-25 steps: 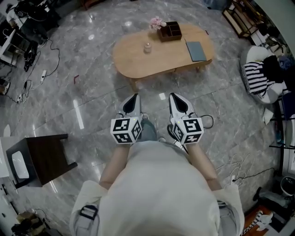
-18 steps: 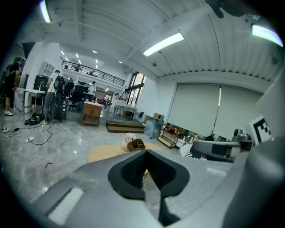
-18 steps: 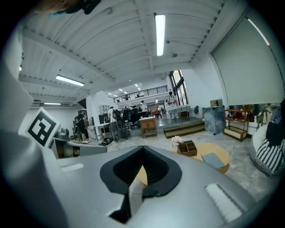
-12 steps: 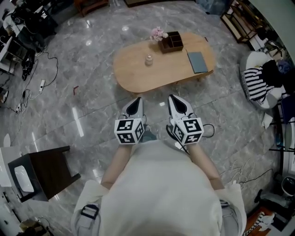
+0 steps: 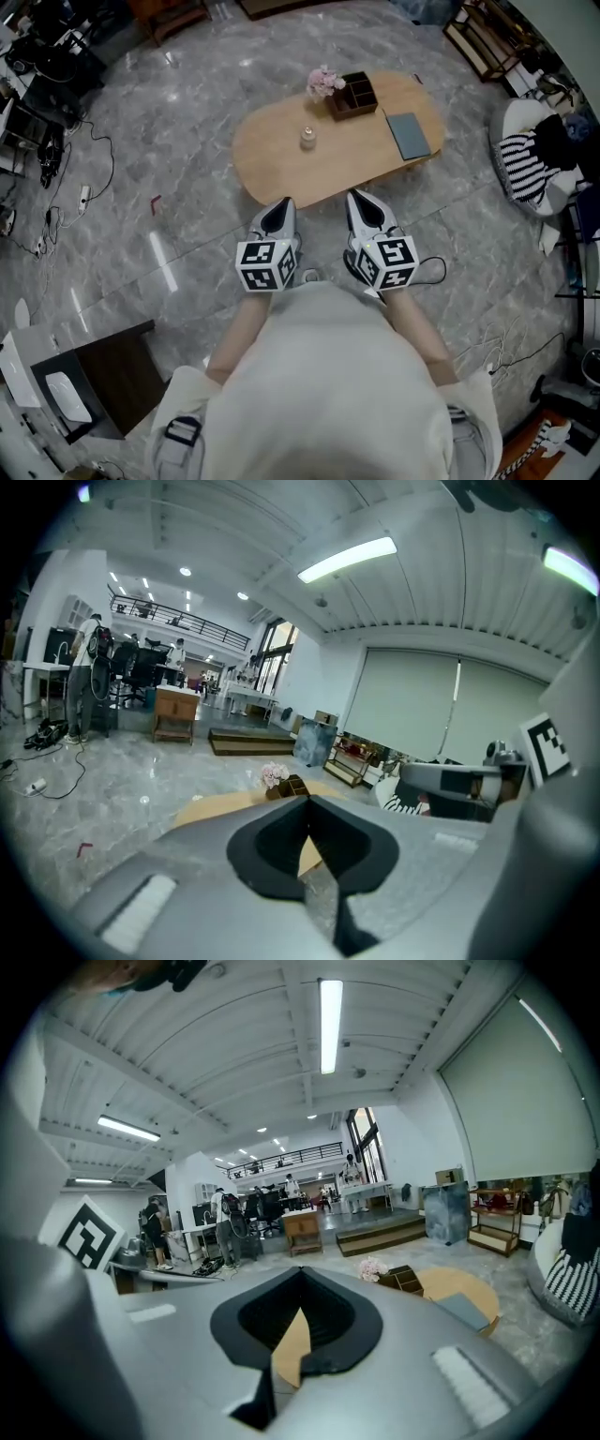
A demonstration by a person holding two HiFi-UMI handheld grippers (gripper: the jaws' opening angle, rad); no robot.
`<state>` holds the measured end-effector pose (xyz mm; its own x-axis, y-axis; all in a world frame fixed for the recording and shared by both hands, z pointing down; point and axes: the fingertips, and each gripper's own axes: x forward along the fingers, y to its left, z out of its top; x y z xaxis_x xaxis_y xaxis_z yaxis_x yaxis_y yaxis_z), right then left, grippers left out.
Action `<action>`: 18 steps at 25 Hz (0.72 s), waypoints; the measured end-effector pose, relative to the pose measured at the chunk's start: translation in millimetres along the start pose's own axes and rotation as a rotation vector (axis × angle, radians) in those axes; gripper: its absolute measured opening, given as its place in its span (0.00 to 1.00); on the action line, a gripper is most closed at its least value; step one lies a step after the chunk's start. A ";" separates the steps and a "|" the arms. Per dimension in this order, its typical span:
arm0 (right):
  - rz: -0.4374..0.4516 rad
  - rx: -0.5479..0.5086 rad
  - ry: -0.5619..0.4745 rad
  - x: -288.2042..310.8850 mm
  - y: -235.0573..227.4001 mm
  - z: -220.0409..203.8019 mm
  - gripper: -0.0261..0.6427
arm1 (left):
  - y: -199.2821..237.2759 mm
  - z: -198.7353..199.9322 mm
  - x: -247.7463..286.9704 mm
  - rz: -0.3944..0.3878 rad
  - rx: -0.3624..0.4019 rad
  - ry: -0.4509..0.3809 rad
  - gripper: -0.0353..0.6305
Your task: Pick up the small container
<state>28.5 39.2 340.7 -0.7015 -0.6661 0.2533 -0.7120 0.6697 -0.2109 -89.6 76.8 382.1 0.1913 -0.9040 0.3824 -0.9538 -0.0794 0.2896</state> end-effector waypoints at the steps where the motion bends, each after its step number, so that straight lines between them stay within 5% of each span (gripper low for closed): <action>1: -0.007 0.003 0.001 5.2 -1.9 0.5 0.04 | 4.2 1.3 4.2 -0.005 0.001 0.005 0.06; 18: -0.018 0.037 0.085 76.8 -44.0 -9.2 0.04 | 47.2 0.2 83.1 0.004 -0.044 0.070 0.06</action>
<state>6.3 -38.4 378.1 -0.6849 -0.6466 0.3359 -0.7261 0.6444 -0.2401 -118.8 -2.1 427.5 0.2046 -0.8727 0.4434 -0.9437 -0.0556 0.3260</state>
